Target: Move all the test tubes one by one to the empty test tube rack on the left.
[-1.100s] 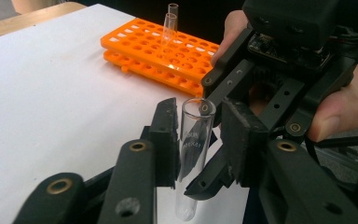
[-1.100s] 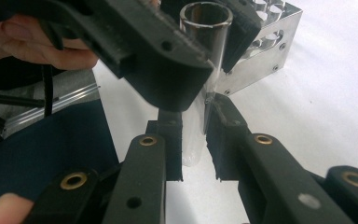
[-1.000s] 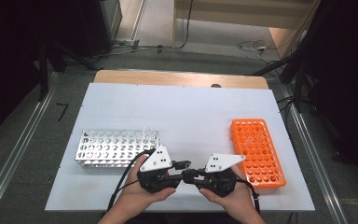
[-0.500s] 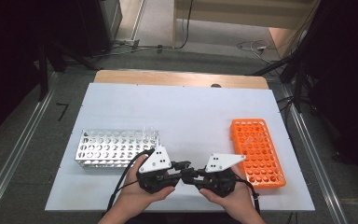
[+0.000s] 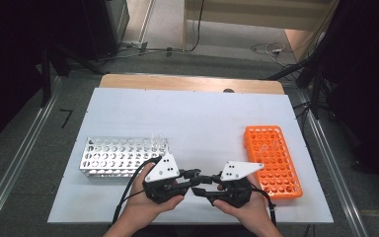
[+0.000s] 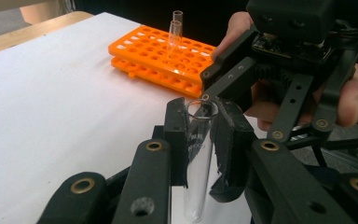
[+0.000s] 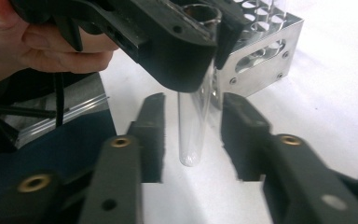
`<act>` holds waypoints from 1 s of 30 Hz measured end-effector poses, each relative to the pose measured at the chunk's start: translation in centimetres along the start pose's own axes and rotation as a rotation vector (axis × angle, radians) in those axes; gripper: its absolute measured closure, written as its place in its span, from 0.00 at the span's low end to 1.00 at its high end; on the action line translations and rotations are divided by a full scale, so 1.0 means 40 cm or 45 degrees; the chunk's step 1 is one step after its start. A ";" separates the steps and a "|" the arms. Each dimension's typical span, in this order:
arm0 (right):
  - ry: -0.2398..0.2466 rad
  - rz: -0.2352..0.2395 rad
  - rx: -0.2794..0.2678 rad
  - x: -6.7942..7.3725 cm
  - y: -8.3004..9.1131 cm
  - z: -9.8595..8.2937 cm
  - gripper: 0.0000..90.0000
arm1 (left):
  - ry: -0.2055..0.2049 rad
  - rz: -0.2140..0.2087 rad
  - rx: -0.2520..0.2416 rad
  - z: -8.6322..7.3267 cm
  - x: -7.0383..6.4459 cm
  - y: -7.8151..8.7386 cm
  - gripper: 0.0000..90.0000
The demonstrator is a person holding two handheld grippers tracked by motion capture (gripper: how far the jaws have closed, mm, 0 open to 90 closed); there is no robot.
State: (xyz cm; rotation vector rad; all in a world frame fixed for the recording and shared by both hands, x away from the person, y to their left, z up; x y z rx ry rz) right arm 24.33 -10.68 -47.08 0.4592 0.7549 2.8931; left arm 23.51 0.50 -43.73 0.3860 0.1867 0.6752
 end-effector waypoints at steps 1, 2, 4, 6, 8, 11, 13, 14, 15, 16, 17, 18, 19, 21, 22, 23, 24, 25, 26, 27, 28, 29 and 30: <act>-0.004 -0.001 -0.002 -0.001 0.002 0.000 0.57 | 0.002 0.002 -0.001 0.001 0.002 0.001 0.85; -0.005 -0.006 -0.007 -0.003 0.004 0.001 0.53 | 0.003 0.002 -0.002 0.001 0.004 0.002 0.85; -0.010 -0.008 -0.019 -0.005 0.007 0.003 0.45 | 0.003 0.006 -0.007 0.003 0.008 0.005 0.85; -0.017 -0.026 -0.023 -0.008 0.010 0.004 0.38 | 0.005 0.013 -0.015 0.005 0.013 0.008 0.85; -0.019 -0.028 -0.027 -0.010 0.013 0.004 0.30 | 0.009 0.017 -0.024 0.010 0.018 0.012 0.85; -0.016 -0.033 -0.035 -0.011 0.018 0.007 0.18 | 0.010 0.026 -0.029 0.014 0.024 0.018 0.85; -0.007 -0.039 -0.035 -0.010 0.019 0.009 0.10 | 0.010 0.029 -0.036 0.017 0.028 0.020 0.85; -0.010 -0.033 -0.035 -0.009 0.019 0.009 0.07 | 0.010 0.031 -0.039 0.018 0.031 0.021 0.85; -0.008 -0.033 -0.036 -0.009 0.020 0.009 0.04 | 0.012 0.032 -0.040 0.019 0.032 0.022 0.85; -0.008 -0.028 -0.036 -0.010 0.021 0.009 0.01 | 0.016 0.036 -0.044 0.020 0.034 0.023 0.85; -0.015 -0.025 -0.039 -0.010 0.022 0.009 0.00 | 0.014 0.037 -0.044 0.020 0.037 0.025 0.85; -0.013 -0.026 -0.044 -0.011 0.024 0.009 0.00 | 0.012 0.042 -0.046 0.021 0.039 0.026 0.85; -0.016 -0.019 -0.052 -0.011 0.027 0.010 0.00 | 0.012 0.043 -0.047 0.022 0.042 0.028 0.85; -0.009 -0.023 -0.059 -0.014 0.033 0.011 0.00 | 0.017 0.045 -0.053 0.024 0.046 0.031 0.85; -0.009 -0.021 -0.063 -0.015 0.035 0.011 0.00 | 0.018 0.052 -0.057 0.025 0.049 0.033 0.85; -0.010 -0.017 -0.069 -0.016 0.038 0.011 0.00 | 0.015 0.057 -0.057 0.027 0.052 0.035 0.85; -0.010 -0.020 -0.073 -0.018 0.041 0.011 0.00 | 0.019 0.058 -0.061 0.028 0.055 0.037 0.85; -0.011 -0.023 -0.072 -0.019 0.044 0.010 0.00 | 0.019 0.064 -0.064 0.029 0.058 0.039 0.85; -0.013 -0.027 -0.076 -0.021 0.046 0.010 0.00 | 0.019 0.068 -0.068 0.030 0.061 0.041 0.85; -0.015 -0.031 -0.077 -0.023 0.050 0.009 0.00 | 0.023 0.073 -0.069 0.031 0.065 0.043 0.85; -0.014 -0.034 -0.076 -0.025 0.053 0.008 0.00 | 0.024 0.079 -0.074 0.033 0.069 0.046 0.85; -0.013 -0.038 -0.080 -0.028 0.057 0.008 0.00 | 0.024 0.080 -0.075 0.033 0.072 0.048 0.85; -0.014 -0.039 -0.082 -0.029 0.059 0.007 0.00 | 0.025 0.084 -0.077 0.034 0.075 0.050 0.85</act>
Point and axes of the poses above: each handheld gripper's, and its own axes: y roughly backward along the jaws, z roughly out of its top, x roughly to its left, the point moved 7 cm from there along -y, roughly forward along the jaws, and after that the axes turned 10 degrees about z, right-handed, at the moved point
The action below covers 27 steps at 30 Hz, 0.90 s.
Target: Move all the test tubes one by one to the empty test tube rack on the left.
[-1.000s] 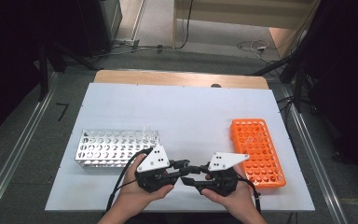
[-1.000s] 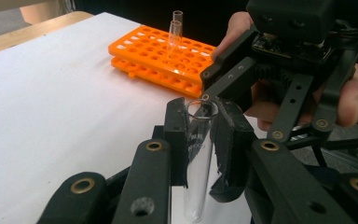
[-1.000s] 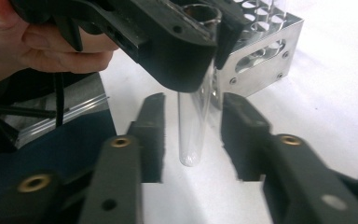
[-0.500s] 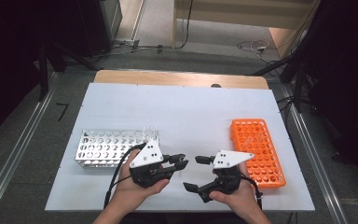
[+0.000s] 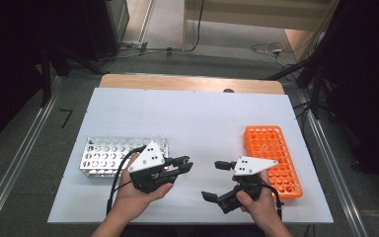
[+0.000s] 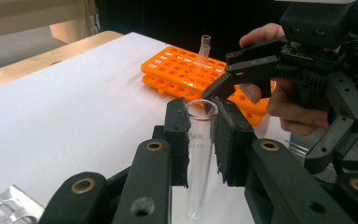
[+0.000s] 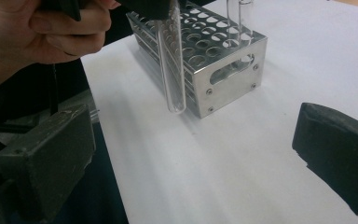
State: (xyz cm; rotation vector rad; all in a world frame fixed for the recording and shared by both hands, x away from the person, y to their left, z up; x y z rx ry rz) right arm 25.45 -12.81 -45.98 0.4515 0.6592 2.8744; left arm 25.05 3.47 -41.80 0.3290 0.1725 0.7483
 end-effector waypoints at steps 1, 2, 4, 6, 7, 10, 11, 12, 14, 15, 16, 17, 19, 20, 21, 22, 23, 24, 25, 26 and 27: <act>-0.002 -0.006 0.000 -0.002 0.003 -0.001 0.00 | 0.002 0.005 -0.002 0.001 0.004 0.002 0.85; -0.005 -0.008 -0.003 -0.004 0.006 -0.001 0.00 | 0.002 0.010 -0.006 0.002 0.007 0.004 0.85; -0.008 -0.021 -0.004 -0.009 0.013 -0.003 0.00 | 0.008 0.019 -0.011 0.005 0.016 0.009 0.85; -0.009 -0.031 -0.007 -0.015 0.021 -0.005 0.00 | 0.017 0.032 -0.017 0.007 0.028 0.014 0.85; -0.011 -0.039 -0.011 -0.019 0.026 -0.007 0.00 | 0.016 0.038 -0.018 0.007 0.032 0.015 0.85; -0.018 -0.057 -0.015 -0.028 0.041 -0.011 0.00 | 0.024 0.055 -0.020 0.007 0.048 0.020 0.85; -0.020 -0.063 -0.019 -0.031 0.045 -0.012 0.00 | 0.031 0.060 -0.023 0.007 0.053 0.022 0.85; -0.020 -0.071 -0.020 -0.035 0.052 -0.014 0.00 | 0.034 0.064 -0.026 0.008 0.059 0.024 0.85; -0.027 -0.089 -0.029 -0.043 0.070 -0.018 0.00 | 0.044 0.075 -0.031 0.008 0.070 0.029 0.85; -0.030 -0.096 -0.036 -0.047 0.077 -0.020 0.00 | 0.042 0.085 -0.031 0.008 0.078 0.033 0.85; -0.036 -0.107 -0.042 -0.053 0.090 -0.023 0.00 | 0.043 0.091 -0.031 0.008 0.082 0.035 0.85; -0.042 -0.118 -0.045 -0.057 0.099 -0.026 0.00 | 0.052 0.098 -0.038 0.009 0.089 0.038 0.85; -0.055 -0.145 -0.059 -0.070 0.125 -0.033 0.00 | 0.048 0.112 -0.038 0.009 0.098 0.041 0.85; -0.061 -0.156 -0.063 -0.075 0.133 -0.035 0.00 | 0.042 0.120 -0.037 0.010 0.102 0.043 0.85; -0.056 -0.178 -0.059 -0.083 0.145 -0.040 0.00 | 0.037 0.127 -0.038 0.010 0.105 0.044 0.85; -0.053 -0.201 -0.051 -0.090 0.156 -0.045 0.00 | 0.036 0.139 -0.036 0.009 0.110 0.045 0.85; -0.060 -0.219 -0.051 -0.097 0.169 -0.050 0.00 | 0.038 0.140 -0.042 0.009 0.115 0.047 0.85; -0.073 -0.234 -0.068 -0.103 0.183 -0.053 0.00 | 0.038 0.150 -0.044 0.008 0.120 0.048 0.85; -0.080 -0.243 -0.085 -0.107 0.198 -0.054 0.00 | 0.038 0.174 -0.041 0.008 0.129 0.053 0.85; -0.072 -0.267 -0.082 -0.109 0.216 -0.055 0.00 | 0.060 0.164 -0.059 0.011 0.131 0.057 0.85; -0.070 -0.284 -0.077 -0.109 0.227 -0.056 0.00 | 0.061 0.150 -0.068 0.014 0.132 0.066 0.85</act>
Point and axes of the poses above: each handheld gripper's, and its own axes: y roughly backward along the jaws, z roughly out of its top, x roughly to its left, the point moved 7 cm from there along -y, roughly forward along the jaws, and after that the axes turned 10 degrees about z, right-handed, at the moved point
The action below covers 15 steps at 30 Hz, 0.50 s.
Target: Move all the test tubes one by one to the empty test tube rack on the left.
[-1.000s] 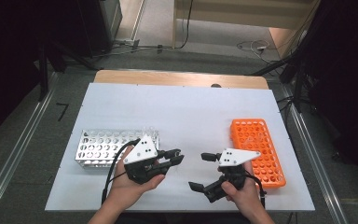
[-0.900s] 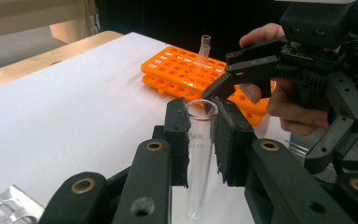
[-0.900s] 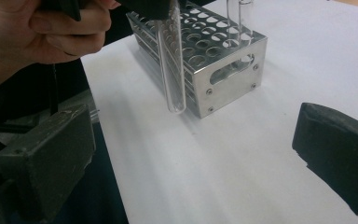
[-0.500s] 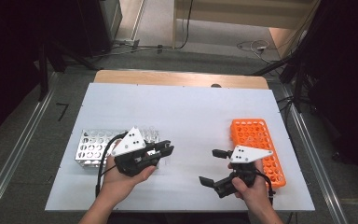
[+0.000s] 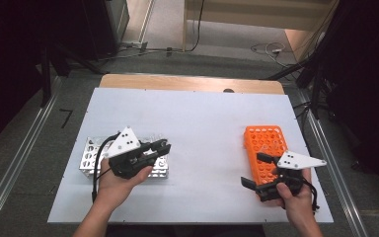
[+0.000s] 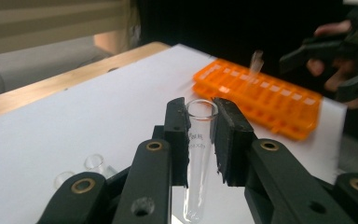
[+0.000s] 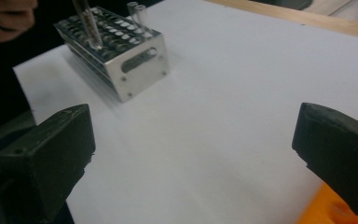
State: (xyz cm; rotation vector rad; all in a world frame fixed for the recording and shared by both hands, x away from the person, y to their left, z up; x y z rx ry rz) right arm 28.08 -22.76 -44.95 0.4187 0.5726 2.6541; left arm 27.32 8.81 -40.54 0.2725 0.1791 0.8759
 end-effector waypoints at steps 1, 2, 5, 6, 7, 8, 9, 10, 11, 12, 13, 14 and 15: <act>-0.029 0.022 -0.019 0.003 0.018 0.001 0.00 | -0.017 0.061 -0.002 0.009 0.011 0.014 0.85; -0.071 0.032 -0.058 0.006 0.042 0.010 0.00 | 0.017 0.040 -0.029 0.025 0.017 0.028 0.85; -0.014 -0.074 -0.032 -0.012 0.075 0.013 0.00 | -0.026 0.099 -0.059 0.051 0.039 0.057 0.85; -0.021 -0.100 -0.042 -0.027 0.082 0.005 0.00 | -0.014 0.102 -0.062 0.053 0.055 0.061 0.85; -0.042 -0.116 -0.046 -0.046 0.088 -0.007 0.00 | -0.005 0.119 -0.059 0.050 0.071 0.062 0.85; -0.044 -0.132 -0.040 -0.058 0.093 -0.017 0.00 | 0.002 0.130 -0.059 0.046 0.082 0.063 0.85; -0.041 -0.146 -0.034 -0.066 0.097 -0.023 0.00 | 0.019 0.139 -0.069 0.041 0.096 0.062 0.85; -0.047 -0.153 -0.030 -0.074 0.100 -0.030 0.00 | 0.020 0.158 -0.060 0.034 0.111 0.060 0.85; -0.059 -0.143 -0.034 -0.080 0.102 -0.036 0.00 | 0.024 0.176 -0.050 0.027 0.125 0.055 0.85; -0.063 -0.138 -0.034 -0.084 0.103 -0.040 0.00 | 0.033 0.192 -0.043 0.020 0.142 0.050 0.85; -0.062 -0.152 -0.023 -0.088 0.102 -0.046 0.00 | 0.043 0.199 -0.043 0.016 0.151 0.047 0.85; -0.065 -0.154 -0.023 -0.088 0.102 -0.047 0.00 | 0.053 0.205 -0.040 0.011 0.161 0.042 0.85; -0.069 -0.147 -0.032 -0.087 0.101 -0.046 0.00 | 0.059 0.218 -0.035 0.006 0.171 0.036 0.85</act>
Point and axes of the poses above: each handheld gripper's, and its own axes: y roughly backward along the jaws, z roughly out of its top, x roughly to its left, the point moved 7 cm from there along -y, roughly forward along the jaws, and after that the axes turned 10 degrees about z, right-handed, at the moved point
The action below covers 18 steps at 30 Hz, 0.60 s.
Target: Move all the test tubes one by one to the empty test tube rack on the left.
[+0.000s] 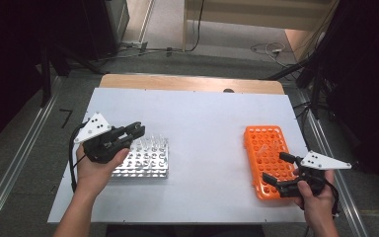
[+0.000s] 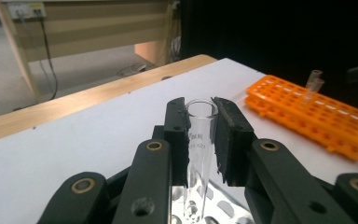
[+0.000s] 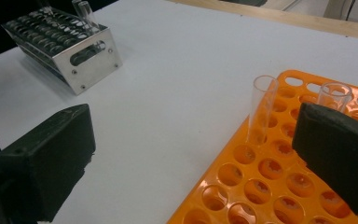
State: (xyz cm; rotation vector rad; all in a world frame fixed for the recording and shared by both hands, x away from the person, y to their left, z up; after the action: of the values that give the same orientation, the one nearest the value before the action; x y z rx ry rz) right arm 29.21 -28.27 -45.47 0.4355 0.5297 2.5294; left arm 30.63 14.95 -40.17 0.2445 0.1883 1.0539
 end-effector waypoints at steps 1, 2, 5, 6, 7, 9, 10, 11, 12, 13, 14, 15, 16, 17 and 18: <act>-0.006 0.008 -0.007 0.002 0.000 0.001 0.00 | 0.003 0.005 0.000 -0.002 0.005 -0.004 0.85; 0.003 0.009 -0.006 0.002 0.000 0.002 0.00 | 0.008 0.008 -0.002 -0.003 0.010 -0.009 0.85; -0.002 0.007 -0.013 -0.001 0.006 0.000 0.00 | 0.005 0.021 -0.006 -0.001 0.021 -0.025 0.85; -0.009 0.003 -0.020 -0.003 0.011 0.001 0.00 | 0.006 0.021 -0.011 0.002 0.022 -0.031 0.85; -0.015 -0.001 -0.033 -0.008 0.016 0.002 0.00 | 0.007 0.025 -0.016 0.003 0.023 -0.036 0.85; -0.017 -0.008 -0.034 -0.011 0.022 0.001 0.00 | 0.006 0.020 -0.021 0.003 0.023 -0.046 0.85; -0.017 -0.012 -0.030 -0.012 0.023 0.001 0.00 | -0.004 0.025 -0.023 0.002 0.024 -0.054 0.85; -0.009 -0.009 -0.025 -0.012 0.023 -0.001 0.00 | -0.012 0.029 -0.015 0.000 0.026 -0.060 0.85; -0.002 -0.020 -0.008 -0.014 0.023 -0.003 0.00 | -0.005 0.037 -0.014 -0.002 0.028 -0.066 0.85; 0.010 -0.034 -0.001 -0.014 0.025 -0.003 0.00 | -0.010 0.041 -0.020 -0.004 0.028 -0.069 0.85; 0.013 -0.032 -0.005 -0.012 0.030 -0.002 0.00 | -0.037 0.053 -0.028 -0.008 0.029 -0.073 0.85; 0.020 -0.030 -0.001 -0.009 0.035 -0.003 0.00 | -0.031 0.078 -0.017 -0.015 0.035 -0.078 0.85; 0.031 -0.061 0.015 -0.012 0.040 -0.003 0.00 | 0.069 0.019 -0.022 -0.018 0.038 -0.078 0.85; -0.009 -0.042 0.000 -0.013 0.044 0.002 0.00 | 0.119 -0.013 -0.048 -0.012 0.038 -0.074 0.85; -0.061 0.030 -0.060 -0.007 0.050 0.014 0.00 | 0.112 0.019 -0.079 0.000 0.043 -0.066 0.85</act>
State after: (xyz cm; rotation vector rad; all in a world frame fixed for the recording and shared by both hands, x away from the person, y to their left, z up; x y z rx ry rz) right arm 28.83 -29.85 -44.13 0.4868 0.4483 2.5419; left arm 33.64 15.21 -40.99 0.1439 0.2331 1.0846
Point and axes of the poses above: each handheld gripper's, and its own axes: y roughly backward along the jaws, z roughly out of its top, x roughly to its left, the point moved 7 cm from there along -y, roughly forward along the jaws, and after that the axes turned 10 degrees about z, right-handed, at the moved point
